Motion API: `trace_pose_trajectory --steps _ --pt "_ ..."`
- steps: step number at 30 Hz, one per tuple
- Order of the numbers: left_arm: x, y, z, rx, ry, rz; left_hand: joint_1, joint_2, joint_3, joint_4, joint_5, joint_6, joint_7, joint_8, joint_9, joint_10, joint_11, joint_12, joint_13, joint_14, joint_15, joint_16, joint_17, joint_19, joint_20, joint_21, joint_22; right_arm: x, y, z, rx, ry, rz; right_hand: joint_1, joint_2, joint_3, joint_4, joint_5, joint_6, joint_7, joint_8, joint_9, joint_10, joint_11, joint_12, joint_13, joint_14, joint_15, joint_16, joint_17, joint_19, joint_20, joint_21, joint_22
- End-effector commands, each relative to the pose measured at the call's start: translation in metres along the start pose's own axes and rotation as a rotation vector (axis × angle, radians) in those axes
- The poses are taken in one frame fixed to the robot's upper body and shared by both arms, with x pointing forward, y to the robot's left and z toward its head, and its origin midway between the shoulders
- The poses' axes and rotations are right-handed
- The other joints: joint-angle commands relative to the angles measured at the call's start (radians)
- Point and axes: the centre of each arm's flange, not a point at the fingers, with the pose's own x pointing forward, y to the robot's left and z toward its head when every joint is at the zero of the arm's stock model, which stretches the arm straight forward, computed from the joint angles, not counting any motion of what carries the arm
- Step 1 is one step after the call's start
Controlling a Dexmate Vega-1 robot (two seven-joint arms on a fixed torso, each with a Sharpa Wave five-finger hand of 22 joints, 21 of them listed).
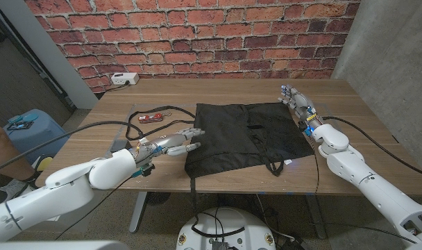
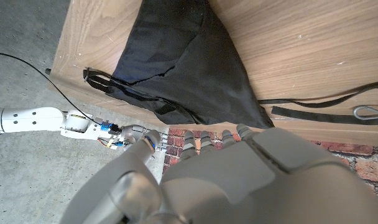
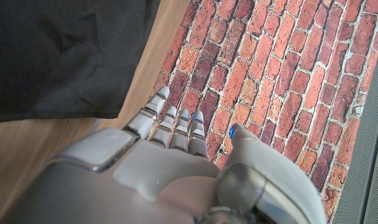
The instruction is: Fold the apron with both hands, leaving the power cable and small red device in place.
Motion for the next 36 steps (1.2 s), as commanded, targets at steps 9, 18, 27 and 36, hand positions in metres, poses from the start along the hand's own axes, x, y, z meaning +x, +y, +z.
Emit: trace_pose_trajectory --steps 9,18,27,36 --pt "0.016 -0.013 0.0 0.02 -0.01 -0.095 -0.024 0.003 0.007 0.016 0.0 -0.006 -0.004 0.001 0.003 -0.012 -0.002 -0.004 0.002 -0.081 0.01 0.003 0.002 -0.052 0.004 0.002 0.005 0.006 -0.005 0.001 -0.022 0.002 0.017 -0.002 -0.004 0.008 -0.005 -0.003 0.003 0.002 0.006 0.002 0.001 0.0 0.006 0.004 -0.006 -0.019 0.01 0.001 0.003 -0.042 0.006 0.004" --pt "0.018 -0.015 0.0 0.03 -0.009 -0.117 -0.034 0.003 0.009 0.02 0.0 -0.005 -0.003 0.002 0.003 -0.012 -0.002 -0.003 0.002 -0.084 0.012 0.004 0.003 -0.063 0.003 0.003 0.005 0.007 -0.011 0.002 -0.046 0.009 0.016 -0.001 -0.005 0.009 -0.008 -0.003 0.002 0.003 0.006 0.002 0.0 0.002 0.006 0.004 -0.007 -0.019 0.01 0.0 0.002 -0.042 0.006 0.004" --pt "0.018 -0.017 0.003 0.038 -0.01 -0.144 -0.059 0.003 0.015 0.024 -0.001 0.034 0.007 0.016 0.004 -0.009 0.0 0.0 0.001 -0.086 0.012 0.009 0.003 -0.08 -0.001 0.008 0.006 0.009 -0.017 0.012 -0.11 0.016 0.031 0.015 -0.012 0.013 -0.029 -0.004 0.002 0.005 0.005 0.002 -0.001 0.002 0.005 0.004 -0.009 -0.017 0.008 -0.006 0.002 -0.041 0.006 0.004" --pt "0.016 -0.017 0.002 0.05 -0.005 -0.162 -0.075 0.002 0.019 0.026 -0.003 0.051 0.009 0.018 0.004 0.0 0.004 0.004 0.001 -0.083 0.012 0.012 0.003 -0.085 0.0 0.012 0.006 0.011 -0.022 0.015 -0.144 0.031 0.043 0.017 -0.013 0.012 -0.035 -0.004 0.002 0.006 0.005 0.002 -0.001 0.005 0.005 0.004 -0.01 -0.017 0.009 -0.006 0.0 -0.04 0.005 0.004"
